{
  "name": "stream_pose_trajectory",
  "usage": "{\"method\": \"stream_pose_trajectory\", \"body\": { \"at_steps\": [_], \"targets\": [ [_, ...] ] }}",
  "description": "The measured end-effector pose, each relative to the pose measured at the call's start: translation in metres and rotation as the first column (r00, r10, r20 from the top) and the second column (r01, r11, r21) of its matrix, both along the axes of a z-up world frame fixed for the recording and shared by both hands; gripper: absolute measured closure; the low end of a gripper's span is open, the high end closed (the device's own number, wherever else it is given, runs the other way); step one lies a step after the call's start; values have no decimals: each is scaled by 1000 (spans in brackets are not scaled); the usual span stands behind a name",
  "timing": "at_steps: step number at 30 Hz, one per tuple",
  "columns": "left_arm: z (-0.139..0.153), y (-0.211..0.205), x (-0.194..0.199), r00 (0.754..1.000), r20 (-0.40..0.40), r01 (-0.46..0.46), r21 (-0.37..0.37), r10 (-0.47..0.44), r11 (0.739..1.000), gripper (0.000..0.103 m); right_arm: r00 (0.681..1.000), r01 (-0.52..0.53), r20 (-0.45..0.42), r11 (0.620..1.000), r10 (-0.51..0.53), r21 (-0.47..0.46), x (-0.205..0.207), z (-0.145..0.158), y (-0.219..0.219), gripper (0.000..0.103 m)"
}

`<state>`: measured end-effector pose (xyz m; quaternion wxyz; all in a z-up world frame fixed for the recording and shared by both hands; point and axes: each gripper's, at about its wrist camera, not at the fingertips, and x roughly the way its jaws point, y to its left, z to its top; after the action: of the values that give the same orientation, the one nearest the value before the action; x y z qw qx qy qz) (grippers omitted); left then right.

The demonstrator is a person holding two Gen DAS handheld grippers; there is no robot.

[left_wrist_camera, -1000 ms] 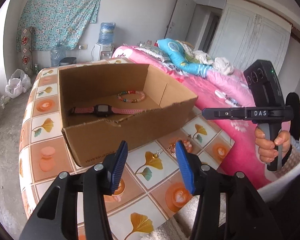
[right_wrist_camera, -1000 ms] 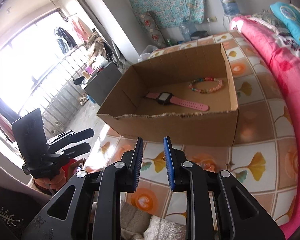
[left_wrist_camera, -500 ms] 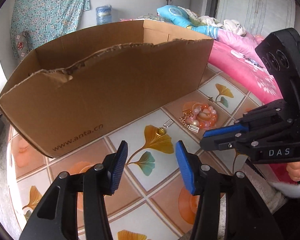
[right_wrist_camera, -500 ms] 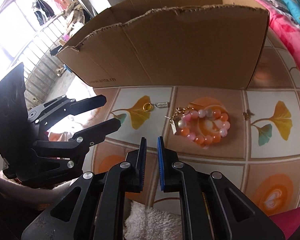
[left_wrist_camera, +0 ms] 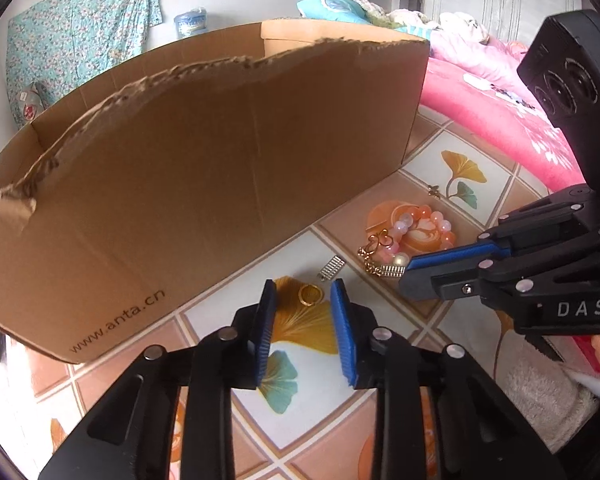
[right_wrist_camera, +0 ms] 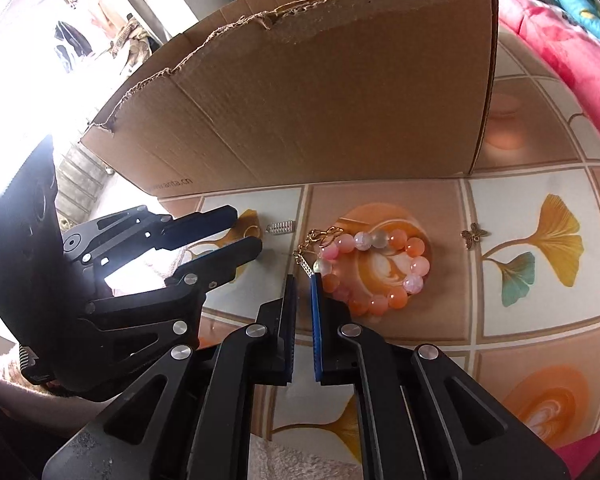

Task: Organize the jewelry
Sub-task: 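Grasp the small gold ring with the left gripper while the right gripper grasps a gold chain earring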

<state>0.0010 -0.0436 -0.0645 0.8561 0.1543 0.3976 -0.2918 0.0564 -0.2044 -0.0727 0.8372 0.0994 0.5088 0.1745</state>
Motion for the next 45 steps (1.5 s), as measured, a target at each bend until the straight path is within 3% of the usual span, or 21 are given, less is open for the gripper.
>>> {"method": "stream_pose_trajectory", "body": {
  "at_steps": [8,17,20,22,29,37,45],
  "targets": [
    [0,-9,1,1000,5,21,22,-21,1000,91,1000,9,-7,999,-9,34,-2,2,-10,97],
    [0,-1,0,1000,-9,5,11,-5,1000,92,1000,-5,2,999,5,43,-8,7,-23,96],
    [1,4,0,1000,-13,-13,15,13,1000,92,1000,-11,13,999,11,47,-14,3,-22,92],
    [1,9,-1,999,-16,-30,17,30,999,92,1000,-16,18,999,15,38,-15,4,-23,84],
    [-1,22,-4,996,-21,-86,-15,85,996,91,1000,-22,14,999,23,-24,-10,2,-18,81],
    [-2,21,-7,997,-4,-78,-12,78,997,92,998,-42,40,994,46,-103,2,-1,-4,82],
    [-2,23,-8,997,-2,-77,-20,77,997,91,987,-112,71,940,142,-322,-1,-1,30,99]
  ]
}}
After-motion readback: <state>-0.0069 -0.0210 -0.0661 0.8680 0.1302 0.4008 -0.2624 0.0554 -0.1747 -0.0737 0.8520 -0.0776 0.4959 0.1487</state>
